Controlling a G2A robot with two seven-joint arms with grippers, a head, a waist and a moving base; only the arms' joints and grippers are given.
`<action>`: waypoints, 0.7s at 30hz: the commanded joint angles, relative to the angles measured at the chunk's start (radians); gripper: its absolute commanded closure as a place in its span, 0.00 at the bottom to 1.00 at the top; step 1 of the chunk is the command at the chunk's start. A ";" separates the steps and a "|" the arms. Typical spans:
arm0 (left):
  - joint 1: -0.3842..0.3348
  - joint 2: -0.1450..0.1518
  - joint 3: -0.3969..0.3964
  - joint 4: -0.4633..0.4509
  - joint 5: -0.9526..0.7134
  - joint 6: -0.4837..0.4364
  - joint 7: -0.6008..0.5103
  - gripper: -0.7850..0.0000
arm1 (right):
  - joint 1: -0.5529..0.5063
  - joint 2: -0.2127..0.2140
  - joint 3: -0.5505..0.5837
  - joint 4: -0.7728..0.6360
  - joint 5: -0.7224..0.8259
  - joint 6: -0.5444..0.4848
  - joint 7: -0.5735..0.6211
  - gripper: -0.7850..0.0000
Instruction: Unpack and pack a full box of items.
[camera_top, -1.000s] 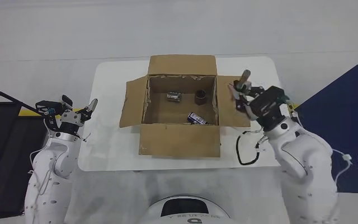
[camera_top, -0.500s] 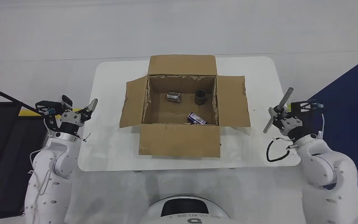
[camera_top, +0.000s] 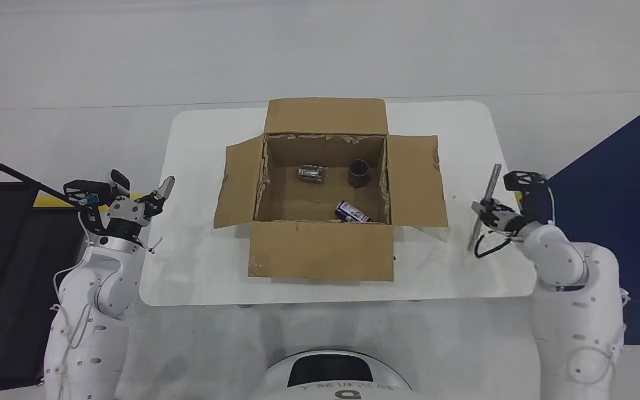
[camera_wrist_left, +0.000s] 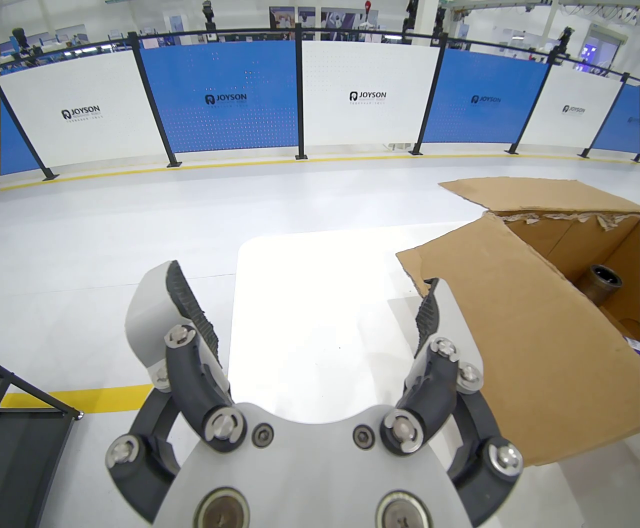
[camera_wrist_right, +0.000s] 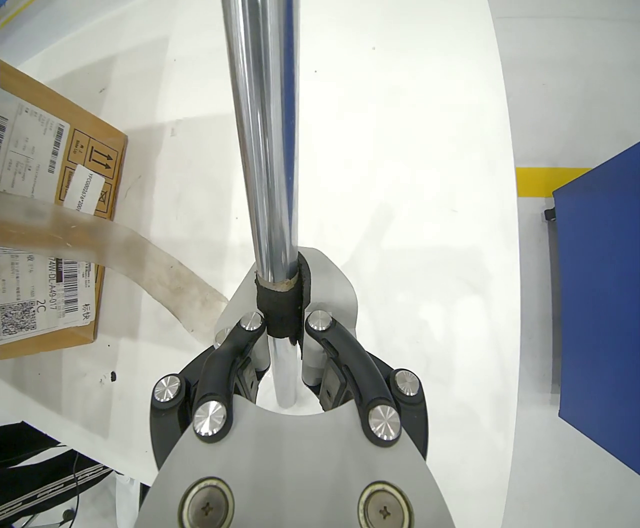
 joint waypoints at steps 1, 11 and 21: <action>0.000 0.000 0.000 0.000 0.000 0.000 0.000 0.00 | 0.012 0.003 -0.011 0.020 -0.014 0.009 0.003 1.00; 0.000 0.000 0.000 0.000 0.000 0.000 0.000 0.00 | 0.057 0.013 -0.078 0.074 -0.059 0.009 -0.023 1.00; 0.000 0.000 0.000 0.000 0.000 0.000 0.000 0.00 | 0.108 0.023 -0.138 0.142 -0.102 0.024 -0.007 0.89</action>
